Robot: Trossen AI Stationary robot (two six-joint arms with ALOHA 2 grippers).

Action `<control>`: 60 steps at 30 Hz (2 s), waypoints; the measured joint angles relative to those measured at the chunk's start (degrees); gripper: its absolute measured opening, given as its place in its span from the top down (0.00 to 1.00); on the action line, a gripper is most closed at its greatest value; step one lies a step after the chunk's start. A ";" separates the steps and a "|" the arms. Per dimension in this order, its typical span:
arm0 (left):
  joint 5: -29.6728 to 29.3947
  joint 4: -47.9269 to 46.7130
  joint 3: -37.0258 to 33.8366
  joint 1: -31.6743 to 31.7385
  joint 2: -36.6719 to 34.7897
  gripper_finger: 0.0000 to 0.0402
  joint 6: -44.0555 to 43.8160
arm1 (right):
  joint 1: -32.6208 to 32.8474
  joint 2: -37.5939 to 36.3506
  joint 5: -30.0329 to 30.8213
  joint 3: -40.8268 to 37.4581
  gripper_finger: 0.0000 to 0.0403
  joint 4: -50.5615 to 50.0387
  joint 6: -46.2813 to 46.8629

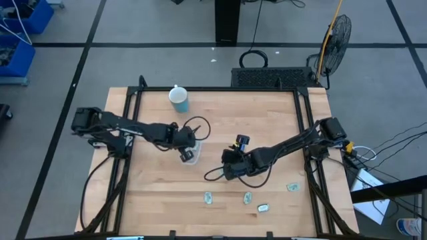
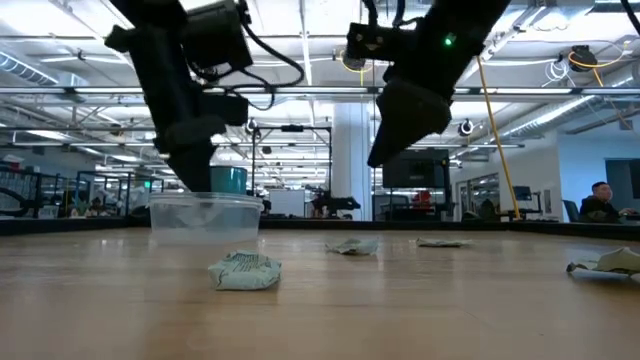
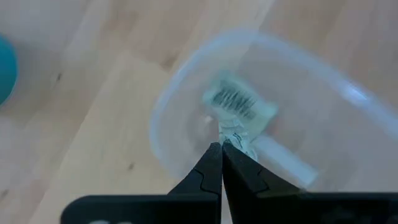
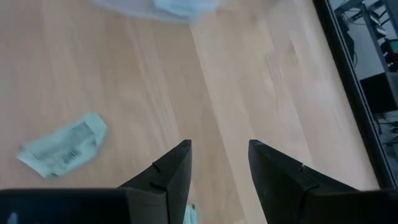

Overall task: Pick and place Stevia / Truvia into bins
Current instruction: Put the light green stevia packet into the transparent container

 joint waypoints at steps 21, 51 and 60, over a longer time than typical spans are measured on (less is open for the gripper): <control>-2.15 10.78 0.07 0.31 -10.20 0.64 9.67 | -3.56 -1.29 -18.00 -14.62 0.52 5.22 4.44; -2.02 16.91 0.07 0.24 -16.11 0.71 11.96 | -11.14 -5.08 -23.73 -18.72 1.00 31.62 -8.98; -14.02 18.71 0.07 0.31 -24.02 0.71 11.91 | -15.62 -2.78 -32.86 -15.54 1.00 61.15 -18.59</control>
